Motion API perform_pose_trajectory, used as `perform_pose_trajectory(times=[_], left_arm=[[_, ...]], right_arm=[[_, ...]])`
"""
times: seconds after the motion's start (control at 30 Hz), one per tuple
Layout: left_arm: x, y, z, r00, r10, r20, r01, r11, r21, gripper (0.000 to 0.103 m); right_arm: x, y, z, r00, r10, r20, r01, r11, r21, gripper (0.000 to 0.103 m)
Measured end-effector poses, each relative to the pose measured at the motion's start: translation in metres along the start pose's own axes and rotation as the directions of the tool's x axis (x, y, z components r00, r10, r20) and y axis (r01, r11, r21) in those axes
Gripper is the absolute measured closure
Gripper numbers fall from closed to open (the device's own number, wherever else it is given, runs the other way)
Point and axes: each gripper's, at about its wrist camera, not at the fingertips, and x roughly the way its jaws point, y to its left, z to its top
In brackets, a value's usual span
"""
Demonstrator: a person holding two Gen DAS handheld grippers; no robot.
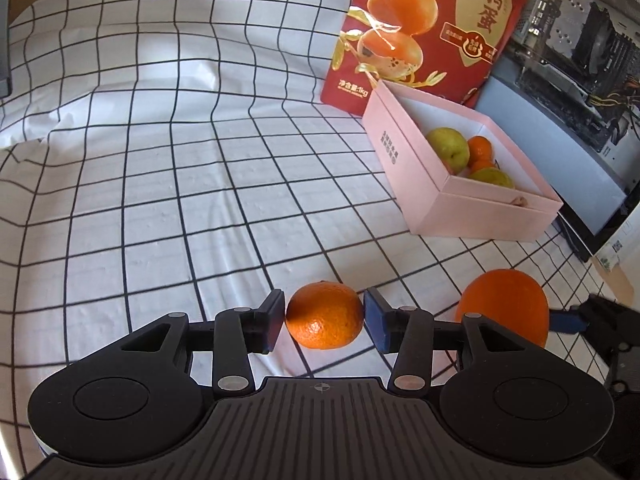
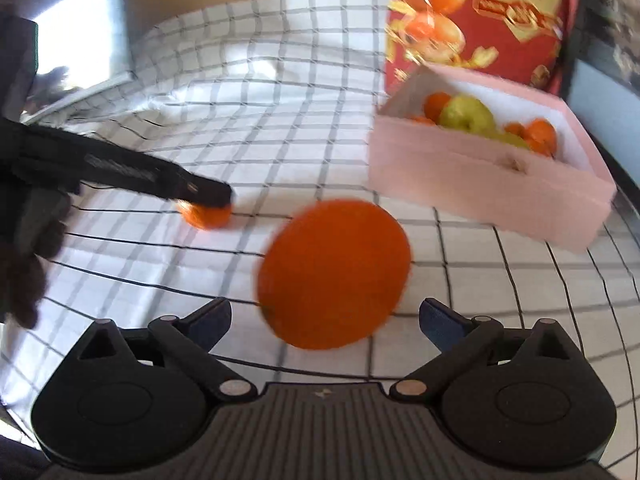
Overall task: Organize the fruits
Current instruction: 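Lift the large orange with the right tool while the left tool lifts its tangerine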
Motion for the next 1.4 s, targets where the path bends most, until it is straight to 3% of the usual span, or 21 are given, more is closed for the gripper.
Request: perform_pose_trajectory(times=[0.3,0.43,0.67,1.0,1.4], left_arm=[[0.0,-0.009,-0.008,0.999,0.035,-0.013,-0.034,0.999,0.023,0.05],[-0.002,-0.007,-0.011,0.999,0.032,-0.004,-0.032,0.999,0.006,0.053],[-0.003,-0.012,-0.006,0.999,0.034,0.013,-0.035,0.999,0.025,0.054],[0.008,-0.022,-0.009,0.995,0.081,-0.056,-0.076,0.993,0.095,0.054],[-0.002,-0.013,-0.019,0.998,0.051,-0.038,-0.048,0.996,0.072,0.052]], right_arm=[[0.008,-0.009,0.003,0.994,-0.102,-0.036,0.103,0.994,0.024,0.005],[-0.001,-0.024,-0.006,0.997,-0.068,-0.045,0.072,0.993,0.089,0.005],[-0.003,-0.018,-0.016,0.994,-0.094,-0.062,0.097,0.994,0.056,0.005],[-0.007,-0.01,-0.024,0.993,-0.095,-0.07,0.098,0.994,0.042,0.005],[0.001,-0.007,-0.024,0.992,-0.099,-0.078,0.104,0.993,0.054,0.005]])
